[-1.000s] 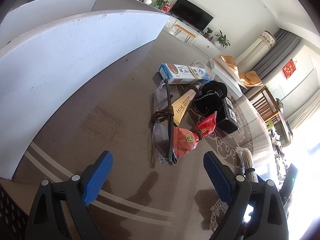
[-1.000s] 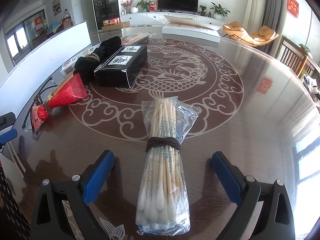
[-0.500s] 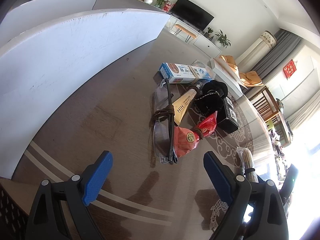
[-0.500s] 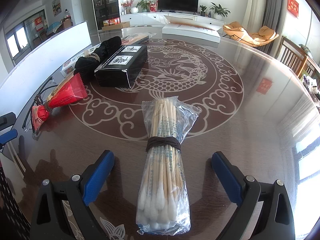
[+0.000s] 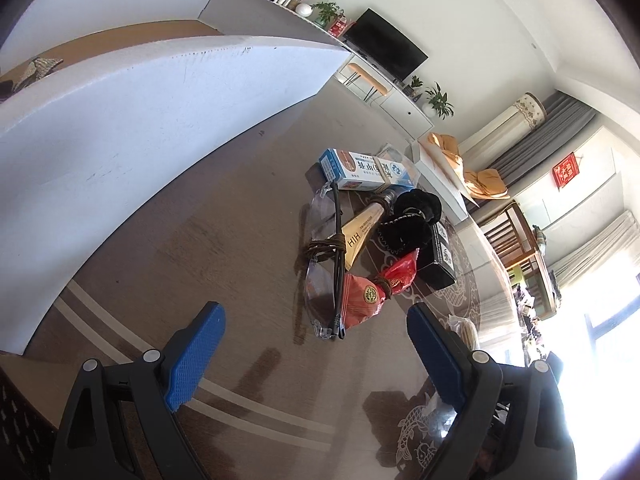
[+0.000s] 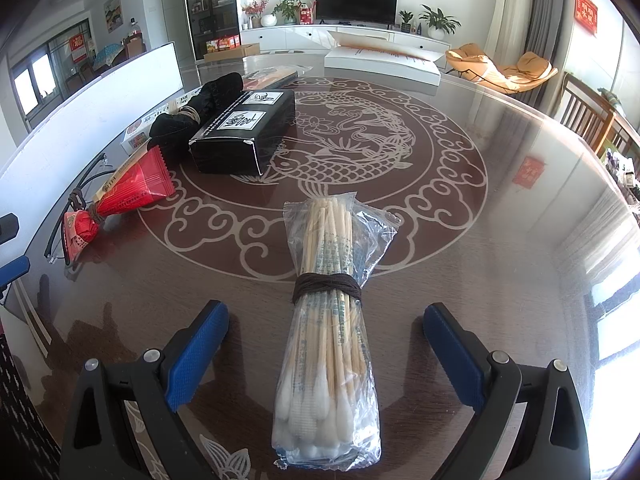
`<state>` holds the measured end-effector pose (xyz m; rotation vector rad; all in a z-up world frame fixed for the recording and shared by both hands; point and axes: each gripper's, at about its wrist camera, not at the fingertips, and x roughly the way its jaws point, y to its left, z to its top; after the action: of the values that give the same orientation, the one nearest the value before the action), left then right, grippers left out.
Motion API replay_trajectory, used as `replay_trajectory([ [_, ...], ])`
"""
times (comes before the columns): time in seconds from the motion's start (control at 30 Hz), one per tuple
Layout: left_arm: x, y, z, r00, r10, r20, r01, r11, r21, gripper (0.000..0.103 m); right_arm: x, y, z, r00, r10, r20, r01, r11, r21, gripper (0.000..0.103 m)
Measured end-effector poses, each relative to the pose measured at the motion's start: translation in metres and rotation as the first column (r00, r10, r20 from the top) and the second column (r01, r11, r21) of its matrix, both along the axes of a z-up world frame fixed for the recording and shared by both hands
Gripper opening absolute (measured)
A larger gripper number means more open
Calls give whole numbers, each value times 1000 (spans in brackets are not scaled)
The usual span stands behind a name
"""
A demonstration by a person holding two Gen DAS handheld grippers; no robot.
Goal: Organize objects
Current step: 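Grasp the clear eyeglasses by the cord with the left tool while the right tool holds the swabs, then carry eyeglasses and swabs into the white box and open both tools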
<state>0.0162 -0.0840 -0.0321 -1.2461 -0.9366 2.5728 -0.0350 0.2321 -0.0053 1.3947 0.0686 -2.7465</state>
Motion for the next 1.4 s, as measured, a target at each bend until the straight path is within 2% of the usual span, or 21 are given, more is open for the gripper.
replay_trajectory([
  [0.07, -12, 2, 0, 1000, -23, 18, 23, 1000, -5, 93, 0, 0, 0, 1000, 0, -2, 0, 1000, 4, 98],
  [0.2, -45, 13, 2, 997, -40, 67, 49, 990, -133, 92, 0, 0, 0, 1000, 0, -1, 0, 1000, 2, 98],
  [0.33, -81, 22, -3, 990, -44, 133, 69, 978, -194, 90, 1, -2, 0, 1000, 12, -2, -12, 1000, 0, 98],
  [0.4, -94, 34, -7, 982, -78, 172, 122, 958, -258, 68, 2, -3, 0, 1000, 21, -5, -21, 1000, 1, 98],
  [0.43, -97, 42, -7, 981, -94, 169, 146, 934, -326, 66, 3, -4, 0, 1000, 25, -7, -25, 1000, 5, 98],
  [0.47, -99, 50, -8, 975, -121, 185, 184, 909, -374, 53, 4, -6, 0, 1000, 28, -9, -28, 1000, 9, 98],
  [0.5, -97, 56, -8, 973, -141, 181, 207, 884, -420, 33, 4, -6, 0, 999, 30, -11, -30, 999, 13, 98],
  [0.53, -94, 59, -9, 968, -162, 190, 231, 870, -436, 19, 4, -7, 0, 999, 30, -13, -30, 999, 15, 98],
  [0.57, -89, 58, -9, 966, -170, 195, 241, 866, -438, 13, 4, -7, 0, 999, 31, -13, -31, 999, 14, 98],
  [0.63, -76, 50, -10, 962, -193, 195, 257, 881, -397, 12, 4, -7, 0, 999, 31, -11, -31, 999, 10, 98],
  [0.73, -61, 40, -9, 960, -208, 187, 271, 861, -430, 12, 4, -6, 0, 999, 31, -9, -31, 1000, 4, 98],
  [0.8, -61, 38, -8, 958, -210, 194, 275, 863, -423, 14, 3, -6, -1, 999, 32, -5, -32, 999, -2, 99],
  [0.83, -62, 40, -7, 956, -213, 202, 283, 855, -434, 14, 2, -6, -1, 999, 34, -2, -34, 999, -6, 102],
  [0.87, -63, 44, -7, 952, -220, 211, 296, 835, -463, 15, 1, -7, -1, 999, 45, 9, -45, 999, -8, 103],
  [0.93, -60, 57, -8, 947, -233, 222, 319, 772, -550, 15, -3, -7, -1, 997, 65, 39, -65, 998, -6, 102],
  [0.97, -58, 64, -8, 946, -238, 221, 323, 746, -582, 13, -5, -7, 0, 995, 77, 59, -77, 997, 0, 97],
  [1.0, -56, 66, -7, 945, -245, 217, 327, 734, -595, 12, -6, -5, 4, 994, 87, 60, -87, 996, 0, 67],
  [1.03, -55, 67, -6, 944, -254, 212, 331, 739, -586, 11, -5, -2, 9, 994, 93, 55, -94, 996, 2, 29],
  [1.1, -50, 62, 0, 952, -251, 177, 307, 771, -558, 11, -8, 5, 13, 990, 99, 97, -99, 995, -10, 29],
  [1.2, -37, 51, 20, 964, -246, 101, 263, 833, -487, 11, -3, 14, 18, 988, 104, 114, -101, 994, -29, 29],
  [1.4, -15, 2, 78, 985, -166, -51, 137, 923, -359, 11, 12, 14, 58, 992, 123, 39, -116, 982, -147, 29],
])
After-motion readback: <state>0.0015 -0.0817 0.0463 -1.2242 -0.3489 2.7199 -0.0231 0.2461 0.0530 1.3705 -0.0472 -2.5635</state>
